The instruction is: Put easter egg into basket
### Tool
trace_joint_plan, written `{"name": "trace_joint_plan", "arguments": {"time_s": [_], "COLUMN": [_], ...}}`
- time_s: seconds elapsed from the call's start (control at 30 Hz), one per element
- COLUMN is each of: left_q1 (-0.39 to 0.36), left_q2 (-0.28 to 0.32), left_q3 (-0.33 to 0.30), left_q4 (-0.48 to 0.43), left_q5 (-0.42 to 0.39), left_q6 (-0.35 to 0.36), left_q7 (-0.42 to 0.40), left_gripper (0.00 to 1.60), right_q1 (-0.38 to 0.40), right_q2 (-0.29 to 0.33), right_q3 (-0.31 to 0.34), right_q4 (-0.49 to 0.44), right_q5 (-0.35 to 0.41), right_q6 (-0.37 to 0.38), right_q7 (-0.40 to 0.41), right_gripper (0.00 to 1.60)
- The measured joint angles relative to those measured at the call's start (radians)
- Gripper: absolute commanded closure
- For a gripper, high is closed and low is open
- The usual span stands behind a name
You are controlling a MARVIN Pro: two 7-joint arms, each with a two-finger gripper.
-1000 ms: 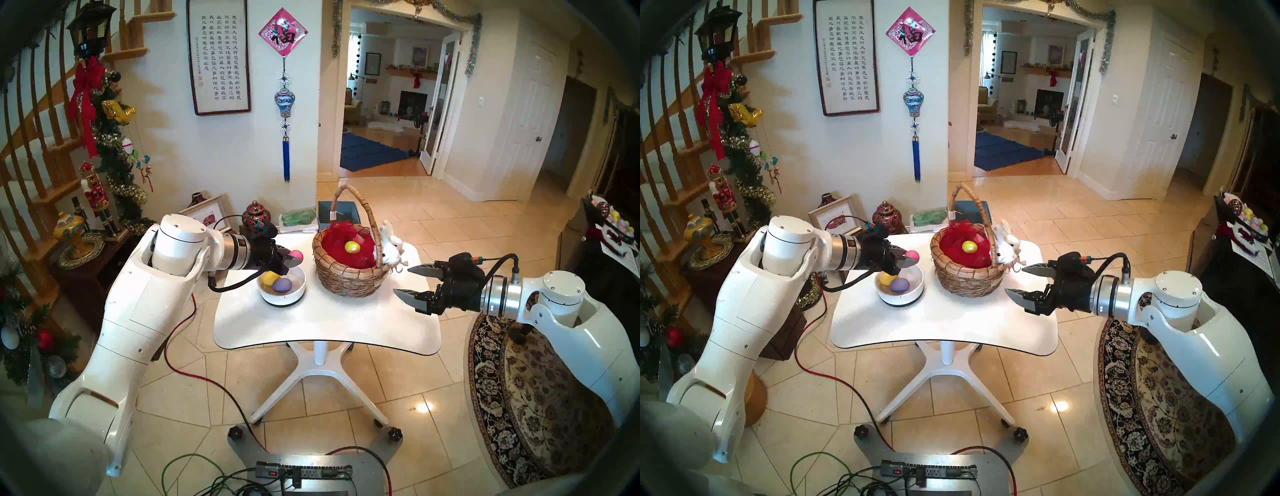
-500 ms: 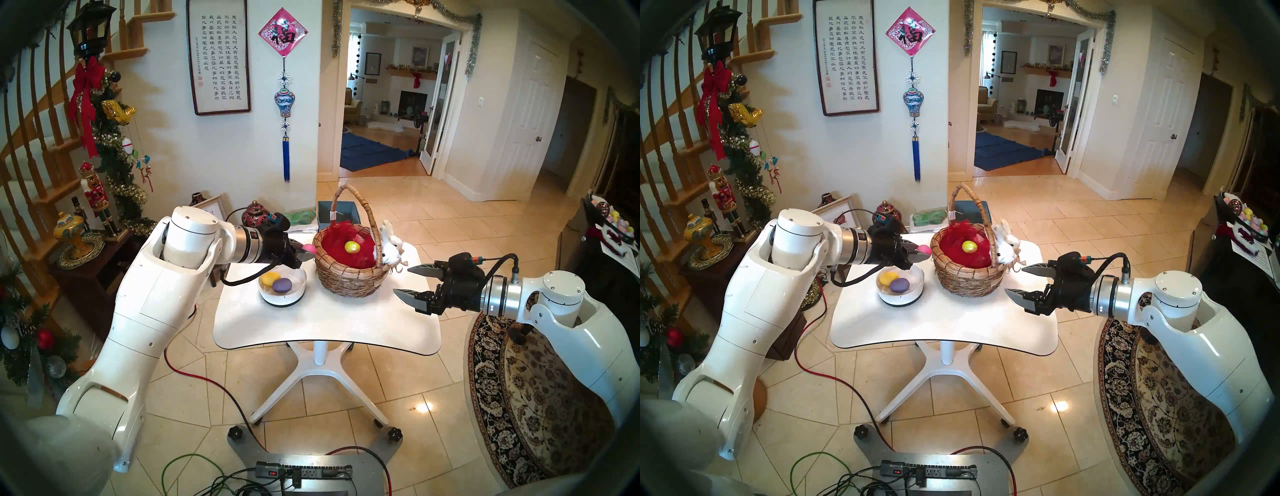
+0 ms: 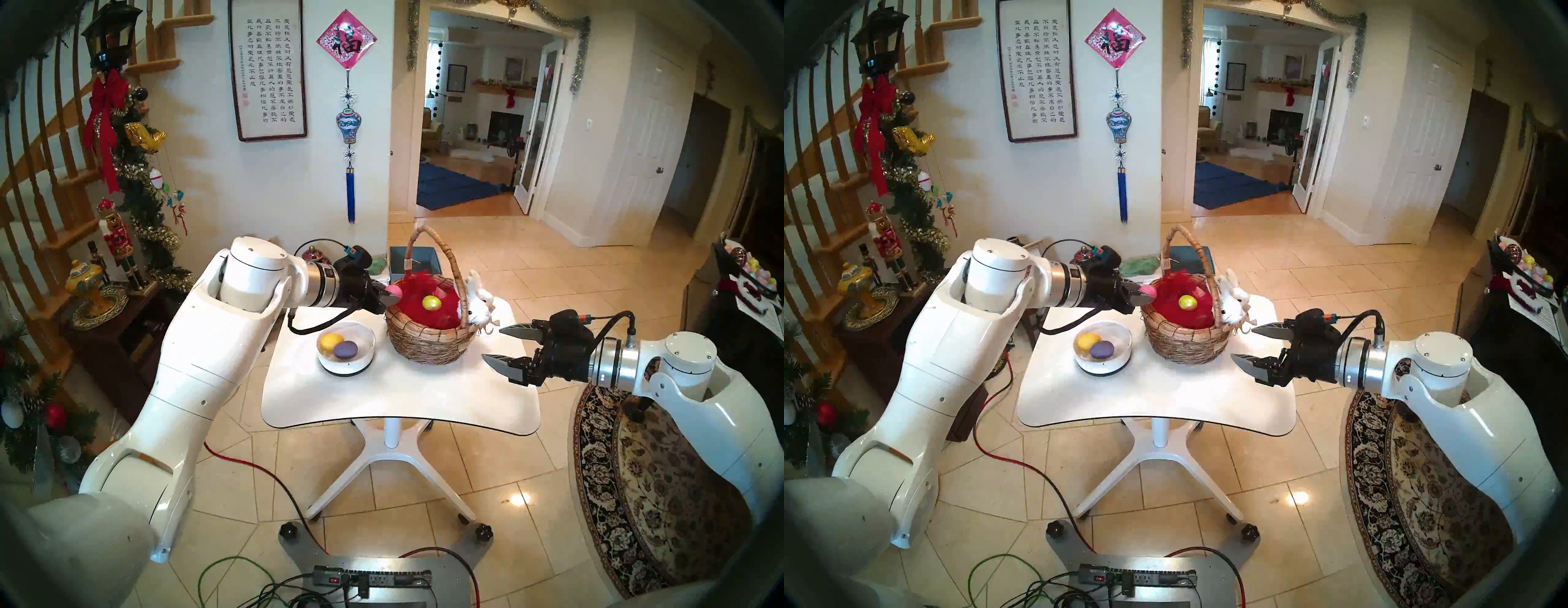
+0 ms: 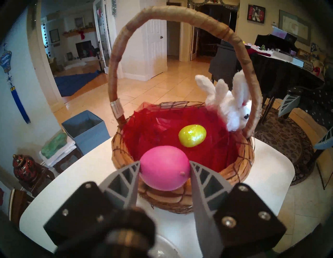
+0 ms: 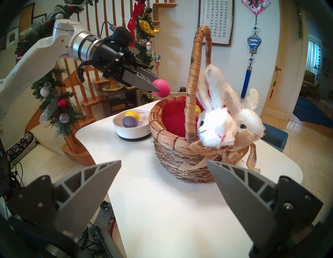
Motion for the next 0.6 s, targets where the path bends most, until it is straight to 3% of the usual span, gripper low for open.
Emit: {"name": "trace_joint_plan", "arguments": {"time_s": [0.33,0.6], "left_q1": [-0.065,-0.122], "left_q2": [-0.06,-0.102], "left_q3": [0.059,0.11], "left_q4": [0.086,0.201], "left_q5": [0.024,0.06], "left_q6": [-0.007,-0.054], "left_q7": [0.03,0.06], "left_gripper": [0.92,0.86], "right_q1": [0.0,0.0], "right_q2": [0.0,0.0], "right_q3": [0.0,0.0], "right_q4": [0.0,0.0], "right_q5": [0.0,0.0], "right_q6": [0.0,0.0], "right_q7": [0.0,0.0], "right_gripper": [0.0,0.0]}}
